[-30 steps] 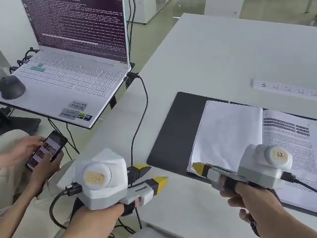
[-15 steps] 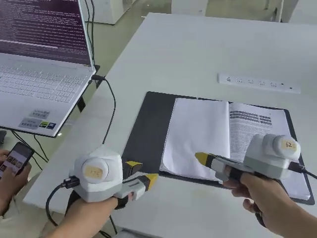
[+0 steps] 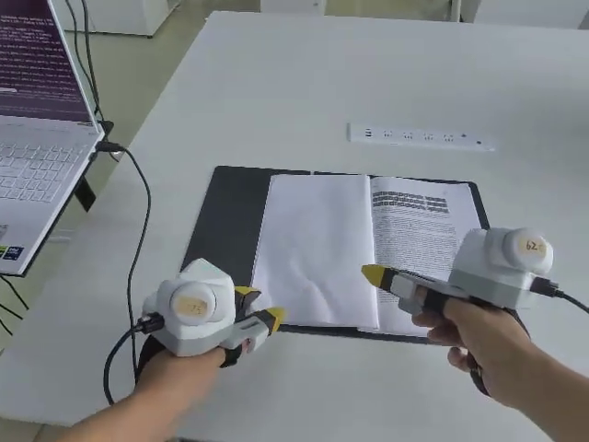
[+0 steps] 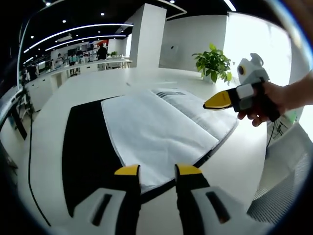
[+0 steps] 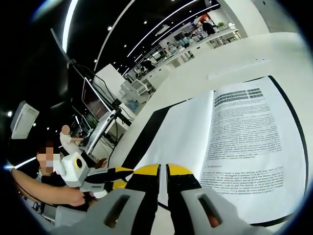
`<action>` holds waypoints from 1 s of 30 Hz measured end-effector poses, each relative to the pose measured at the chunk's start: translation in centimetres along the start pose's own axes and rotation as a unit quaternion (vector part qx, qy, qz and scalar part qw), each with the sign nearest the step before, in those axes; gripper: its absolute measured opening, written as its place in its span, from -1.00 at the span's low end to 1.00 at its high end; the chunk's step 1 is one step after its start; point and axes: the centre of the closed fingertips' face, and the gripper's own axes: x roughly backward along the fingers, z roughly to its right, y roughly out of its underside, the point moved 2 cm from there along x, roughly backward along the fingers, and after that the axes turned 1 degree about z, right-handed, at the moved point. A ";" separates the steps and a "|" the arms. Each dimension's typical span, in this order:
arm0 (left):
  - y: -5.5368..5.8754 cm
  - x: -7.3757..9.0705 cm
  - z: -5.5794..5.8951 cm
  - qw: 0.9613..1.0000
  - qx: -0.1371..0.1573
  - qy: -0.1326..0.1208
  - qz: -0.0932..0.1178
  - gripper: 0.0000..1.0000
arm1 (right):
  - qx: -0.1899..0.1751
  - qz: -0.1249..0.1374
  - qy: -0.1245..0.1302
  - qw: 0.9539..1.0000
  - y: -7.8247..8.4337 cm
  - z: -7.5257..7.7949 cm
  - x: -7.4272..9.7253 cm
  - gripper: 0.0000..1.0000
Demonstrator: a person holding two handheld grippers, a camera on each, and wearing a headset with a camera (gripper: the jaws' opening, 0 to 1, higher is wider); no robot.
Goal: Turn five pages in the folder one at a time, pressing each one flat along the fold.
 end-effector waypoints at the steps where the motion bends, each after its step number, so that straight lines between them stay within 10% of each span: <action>1: 0.1 -0.2 0.0 1.000 0.003 -0.001 -0.001 -0.48 | 0.000 0.001 0.001 1.000 -0.1 0.2 0.0 -0.94; 30: 1.4 -0.5 -1.5 0.999 -0.013 -0.044 0.023 -0.79 | 0.000 -0.027 -0.010 1.000 -1.6 1.1 -3.9 -0.96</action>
